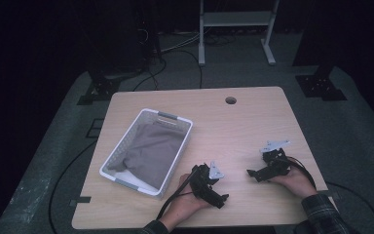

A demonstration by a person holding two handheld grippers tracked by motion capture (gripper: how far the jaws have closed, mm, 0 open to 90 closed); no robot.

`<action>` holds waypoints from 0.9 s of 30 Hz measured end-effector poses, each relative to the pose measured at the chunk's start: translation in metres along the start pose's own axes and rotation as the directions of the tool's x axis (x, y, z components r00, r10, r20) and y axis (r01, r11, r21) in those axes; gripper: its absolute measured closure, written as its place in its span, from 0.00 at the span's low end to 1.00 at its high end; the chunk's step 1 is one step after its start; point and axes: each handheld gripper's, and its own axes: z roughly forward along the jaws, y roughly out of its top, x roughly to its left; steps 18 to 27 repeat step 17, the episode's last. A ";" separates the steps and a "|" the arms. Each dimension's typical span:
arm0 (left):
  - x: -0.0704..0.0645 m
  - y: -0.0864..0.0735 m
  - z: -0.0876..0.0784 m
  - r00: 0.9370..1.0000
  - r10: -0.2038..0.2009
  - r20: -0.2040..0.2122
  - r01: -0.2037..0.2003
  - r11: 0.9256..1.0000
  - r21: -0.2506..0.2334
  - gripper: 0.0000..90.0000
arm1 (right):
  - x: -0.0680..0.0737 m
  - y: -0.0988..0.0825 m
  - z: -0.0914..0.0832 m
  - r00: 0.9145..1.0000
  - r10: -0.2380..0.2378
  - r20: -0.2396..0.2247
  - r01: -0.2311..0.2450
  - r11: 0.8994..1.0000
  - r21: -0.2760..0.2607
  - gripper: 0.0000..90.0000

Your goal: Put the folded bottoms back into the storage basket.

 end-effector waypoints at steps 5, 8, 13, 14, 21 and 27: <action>0.002 -0.004 0.000 1.000 0.011 0.008 -0.011 0.999 -0.035 0.00 | 0.000 -0.004 0.001 1.000 0.015 0.006 -0.015 0.999 -0.047 0.00; 0.002 -0.004 0.000 1.000 0.016 0.011 -0.015 0.999 -0.036 0.00 | 0.000 -0.008 0.002 1.000 0.014 0.004 -0.014 0.996 -0.087 0.00; 0.002 -0.005 0.000 1.000 0.017 0.012 -0.016 0.999 -0.036 0.00 | 0.000 -0.008 0.002 1.000 0.012 0.003 -0.012 0.996 -0.087 0.00; 0.002 -0.005 0.000 1.000 0.018 0.013 -0.017 0.999 -0.036 0.00 | 0.000 -0.008 0.002 1.000 0.013 0.004 -0.013 0.996 -0.088 0.00; 0.002 -0.005 0.000 1.000 0.019 0.015 -0.019 0.999 -0.037 0.00 | 0.000 -0.008 0.002 1.000 0.013 0.003 -0.013 0.996 -0.087 0.00; 0.002 -0.005 0.000 1.000 0.019 0.015 -0.019 0.999 -0.037 0.00 | 0.000 -0.008 0.002 1.000 0.013 0.003 -0.013 0.996 -0.087 0.00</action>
